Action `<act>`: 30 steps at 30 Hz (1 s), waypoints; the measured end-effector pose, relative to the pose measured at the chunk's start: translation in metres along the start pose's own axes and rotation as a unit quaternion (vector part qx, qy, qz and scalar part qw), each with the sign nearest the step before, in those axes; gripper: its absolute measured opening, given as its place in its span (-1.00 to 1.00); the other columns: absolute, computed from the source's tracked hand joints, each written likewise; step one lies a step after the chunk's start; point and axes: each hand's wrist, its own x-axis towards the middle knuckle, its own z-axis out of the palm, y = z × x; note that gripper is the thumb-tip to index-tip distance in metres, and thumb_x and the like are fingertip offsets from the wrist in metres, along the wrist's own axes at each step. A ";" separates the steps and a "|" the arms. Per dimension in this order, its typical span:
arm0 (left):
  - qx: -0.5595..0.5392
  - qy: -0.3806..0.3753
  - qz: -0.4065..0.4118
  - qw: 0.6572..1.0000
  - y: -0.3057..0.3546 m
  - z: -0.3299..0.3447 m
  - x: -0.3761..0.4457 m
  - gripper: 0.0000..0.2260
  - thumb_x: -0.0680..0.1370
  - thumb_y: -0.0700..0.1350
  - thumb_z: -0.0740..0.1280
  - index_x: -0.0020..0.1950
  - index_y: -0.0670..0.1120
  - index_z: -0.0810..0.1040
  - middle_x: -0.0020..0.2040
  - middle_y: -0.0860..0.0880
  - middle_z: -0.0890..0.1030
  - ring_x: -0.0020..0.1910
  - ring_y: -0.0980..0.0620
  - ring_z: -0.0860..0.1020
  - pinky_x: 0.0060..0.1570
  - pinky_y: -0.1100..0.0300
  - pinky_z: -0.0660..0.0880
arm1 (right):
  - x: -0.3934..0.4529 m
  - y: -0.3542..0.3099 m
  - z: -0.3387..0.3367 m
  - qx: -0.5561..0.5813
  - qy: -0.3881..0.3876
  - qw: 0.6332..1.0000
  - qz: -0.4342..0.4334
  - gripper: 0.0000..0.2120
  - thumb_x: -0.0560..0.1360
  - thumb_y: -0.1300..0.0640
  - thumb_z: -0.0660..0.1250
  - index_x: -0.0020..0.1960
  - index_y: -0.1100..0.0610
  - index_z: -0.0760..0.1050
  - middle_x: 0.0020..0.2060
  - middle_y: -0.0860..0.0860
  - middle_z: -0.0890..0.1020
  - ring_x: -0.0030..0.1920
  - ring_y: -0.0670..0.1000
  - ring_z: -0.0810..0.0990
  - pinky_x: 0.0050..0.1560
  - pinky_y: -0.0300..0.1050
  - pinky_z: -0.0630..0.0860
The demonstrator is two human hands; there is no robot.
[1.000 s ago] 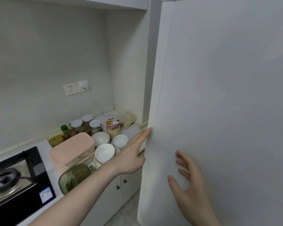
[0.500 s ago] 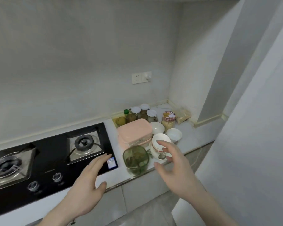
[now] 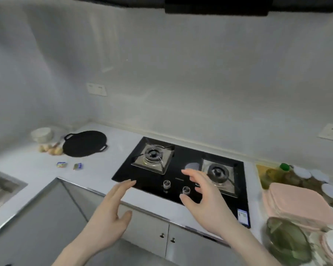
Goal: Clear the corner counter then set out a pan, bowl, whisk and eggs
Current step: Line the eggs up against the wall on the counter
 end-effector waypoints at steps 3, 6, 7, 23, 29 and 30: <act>0.025 0.069 -0.042 0.996 -0.037 -0.038 -0.023 -0.28 0.51 -0.23 0.39 0.45 0.41 0.24 0.48 0.46 0.22 0.40 0.41 0.31 0.26 0.49 0.27 | 0.036 -0.029 0.043 0.005 -0.079 0.996 -0.036 -0.49 0.55 0.01 0.38 0.39 -0.36 0.30 0.37 -0.43 0.31 0.38 -0.28 0.36 0.41 -0.14 0.41; 0.035 0.105 -0.086 0.990 -0.060 -0.065 -0.041 -0.31 0.49 -0.23 0.40 0.46 0.35 0.28 0.49 0.41 0.24 0.42 0.38 0.30 0.32 0.35 0.32 | 0.062 -0.047 0.079 0.014 -0.124 0.990 -0.063 -0.49 0.55 -0.01 0.37 0.40 -0.36 0.29 0.38 -0.42 0.31 0.40 -0.26 0.36 0.41 -0.14 0.41; 0.035 0.118 -0.099 0.987 -0.067 -0.073 -0.046 -0.32 0.50 -0.23 0.39 0.46 0.33 0.30 0.48 0.41 0.25 0.41 0.36 0.32 0.34 0.31 0.33 | 0.071 -0.054 0.092 0.014 -0.137 0.988 -0.072 -0.49 0.55 0.00 0.36 0.41 -0.35 0.29 0.38 -0.42 0.31 0.39 -0.28 0.35 0.41 -0.15 0.40; 0.065 0.142 -0.200 0.967 -0.210 -0.177 0.046 -0.42 0.46 -0.24 0.37 0.33 0.32 0.42 0.41 0.46 0.28 0.39 0.36 0.34 0.33 0.29 0.32 | 0.245 -0.070 0.259 0.055 -0.234 0.969 -0.058 -0.54 0.54 0.02 0.36 0.37 -0.29 0.33 0.30 -0.43 0.34 0.31 -0.32 0.37 0.30 -0.28 0.40; 0.086 0.131 -0.223 0.962 -0.256 -0.220 0.098 -0.44 0.49 -0.19 0.34 0.38 0.30 0.39 0.44 0.41 0.26 0.35 0.30 0.38 0.19 0.35 0.36 | 0.316 -0.073 0.325 0.055 -0.266 0.961 -0.046 -0.53 0.54 0.03 0.36 0.37 -0.28 0.34 0.27 -0.39 0.36 0.29 -0.28 0.41 0.29 -0.26 0.43; 0.088 0.132 -0.223 0.962 -0.259 -0.223 0.102 -0.45 0.49 -0.19 0.33 0.37 0.31 0.39 0.44 0.40 0.27 0.34 0.31 0.37 0.17 0.36 0.36 | 0.322 -0.075 0.330 0.046 -0.269 0.961 -0.048 -0.53 0.53 0.03 0.36 0.37 -0.27 0.33 0.27 -0.38 0.36 0.29 -0.27 0.41 0.29 -0.25 0.43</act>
